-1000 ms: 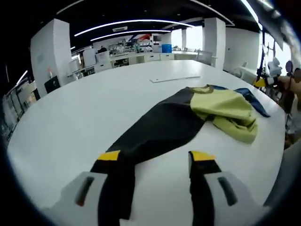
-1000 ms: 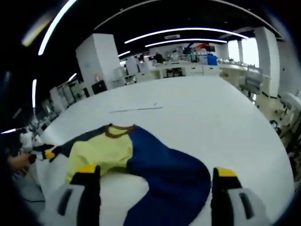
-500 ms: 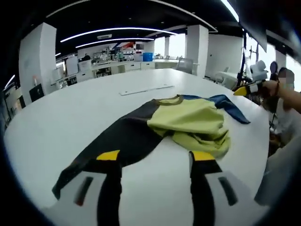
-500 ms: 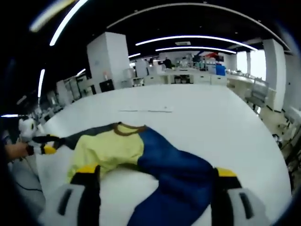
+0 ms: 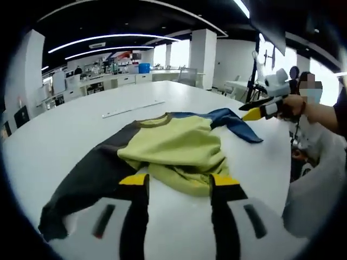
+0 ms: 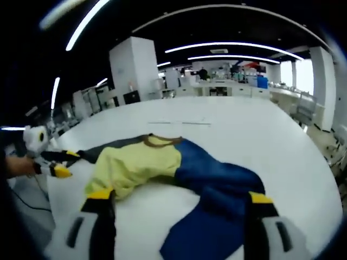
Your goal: Fold the garment on the visible template until the final outline fits inside the template.
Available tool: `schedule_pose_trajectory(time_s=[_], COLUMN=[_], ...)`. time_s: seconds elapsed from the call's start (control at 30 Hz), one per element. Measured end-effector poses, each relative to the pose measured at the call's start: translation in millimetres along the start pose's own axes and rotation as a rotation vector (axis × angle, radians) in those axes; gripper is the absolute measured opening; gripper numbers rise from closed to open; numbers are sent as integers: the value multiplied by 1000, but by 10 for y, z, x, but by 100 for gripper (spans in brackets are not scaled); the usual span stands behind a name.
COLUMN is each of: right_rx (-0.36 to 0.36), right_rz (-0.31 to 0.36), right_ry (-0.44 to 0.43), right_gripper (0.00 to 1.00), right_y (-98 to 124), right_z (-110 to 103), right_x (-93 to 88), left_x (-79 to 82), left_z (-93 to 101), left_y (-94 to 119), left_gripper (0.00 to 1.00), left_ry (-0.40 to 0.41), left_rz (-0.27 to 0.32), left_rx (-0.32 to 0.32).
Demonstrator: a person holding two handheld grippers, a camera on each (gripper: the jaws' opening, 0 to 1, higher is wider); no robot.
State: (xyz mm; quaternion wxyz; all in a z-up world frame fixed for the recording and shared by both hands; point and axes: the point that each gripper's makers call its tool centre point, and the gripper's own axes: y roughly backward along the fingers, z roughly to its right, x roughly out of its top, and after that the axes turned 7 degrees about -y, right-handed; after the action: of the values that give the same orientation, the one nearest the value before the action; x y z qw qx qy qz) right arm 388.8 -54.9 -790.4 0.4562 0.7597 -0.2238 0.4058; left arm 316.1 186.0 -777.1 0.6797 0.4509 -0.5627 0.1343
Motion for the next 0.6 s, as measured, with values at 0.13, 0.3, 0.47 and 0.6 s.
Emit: schedule_pose_trajectory(time_s=[0.13, 0.3, 0.47, 0.6], right_rx=[4, 6, 13, 13], right_rz=[-8, -10, -11, -12], right_ry=[-5, -13, -28, -36], right_gripper=[100, 100, 100, 100], right_y=[2, 20, 29, 59], right_z=[-17, -71, -127, -200], right_x=[-82, -183, -296, -365], left_x=[35, 31, -67, -140], left_z=[184, 383, 476, 544], left_y=[-88, -200, -307, -423], left_gripper=[37, 32, 26, 23], left_ry=[-18, -65, -148, -164], left_rz=[1, -15, -57, -83], left_rx=[-50, -94, -124, -138])
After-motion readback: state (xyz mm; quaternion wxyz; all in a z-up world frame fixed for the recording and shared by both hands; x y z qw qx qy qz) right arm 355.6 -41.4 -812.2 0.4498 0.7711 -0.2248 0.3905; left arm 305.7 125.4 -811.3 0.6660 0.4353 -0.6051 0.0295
